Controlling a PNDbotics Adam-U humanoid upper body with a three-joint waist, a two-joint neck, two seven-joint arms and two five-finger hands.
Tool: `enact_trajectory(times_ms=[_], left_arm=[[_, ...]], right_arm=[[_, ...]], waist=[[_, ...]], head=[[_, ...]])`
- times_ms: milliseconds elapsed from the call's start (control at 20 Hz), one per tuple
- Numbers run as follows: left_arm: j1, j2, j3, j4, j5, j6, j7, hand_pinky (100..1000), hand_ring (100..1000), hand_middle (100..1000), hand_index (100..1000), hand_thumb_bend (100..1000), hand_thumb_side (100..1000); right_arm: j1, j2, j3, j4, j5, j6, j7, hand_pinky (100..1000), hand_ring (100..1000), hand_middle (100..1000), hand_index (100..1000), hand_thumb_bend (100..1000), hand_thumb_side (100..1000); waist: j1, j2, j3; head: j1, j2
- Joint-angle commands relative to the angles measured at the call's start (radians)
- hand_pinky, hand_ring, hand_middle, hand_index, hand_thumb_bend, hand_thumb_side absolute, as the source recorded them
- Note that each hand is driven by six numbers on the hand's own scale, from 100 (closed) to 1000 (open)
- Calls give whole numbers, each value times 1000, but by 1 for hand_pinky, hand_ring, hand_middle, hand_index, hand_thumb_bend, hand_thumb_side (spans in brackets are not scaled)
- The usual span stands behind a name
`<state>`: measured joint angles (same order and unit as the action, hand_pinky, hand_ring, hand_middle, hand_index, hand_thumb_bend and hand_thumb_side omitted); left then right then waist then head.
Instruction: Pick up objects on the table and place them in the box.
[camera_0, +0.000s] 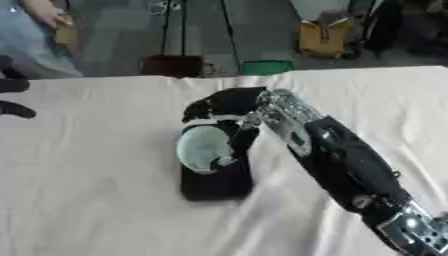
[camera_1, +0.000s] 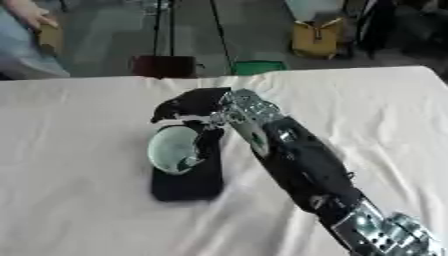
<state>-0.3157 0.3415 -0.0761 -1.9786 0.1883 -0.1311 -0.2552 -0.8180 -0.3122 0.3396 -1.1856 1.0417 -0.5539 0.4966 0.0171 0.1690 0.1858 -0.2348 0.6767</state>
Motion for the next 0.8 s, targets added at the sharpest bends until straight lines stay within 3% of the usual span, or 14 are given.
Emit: enact_trajectory(times_ms=[50,350,800], left_arm=[[-11,10,5,-21,5,-1,-3,637,785,833,898,176,935],[-11,11,5,-21,5,-2,-4,636,785,833,899,176,934],[-9,13,10,-21,4,-2,1,636,785,832,898,176,934]], right_arm=[[-17,-3,-5,4,25,-9,-21,924,909,957,991,633,616],[-20,-10,-6,-2,21,-24,-9,960,934,971,1000,682,658],[-8,-44,-24,-68,-58,-11,38,943,920,962,1000,677,650]], waist=[[4,-12,0],[5,-13,-4],[7,-16,-19]], head=[[-1,-4],[0,-4],[5,-10]])
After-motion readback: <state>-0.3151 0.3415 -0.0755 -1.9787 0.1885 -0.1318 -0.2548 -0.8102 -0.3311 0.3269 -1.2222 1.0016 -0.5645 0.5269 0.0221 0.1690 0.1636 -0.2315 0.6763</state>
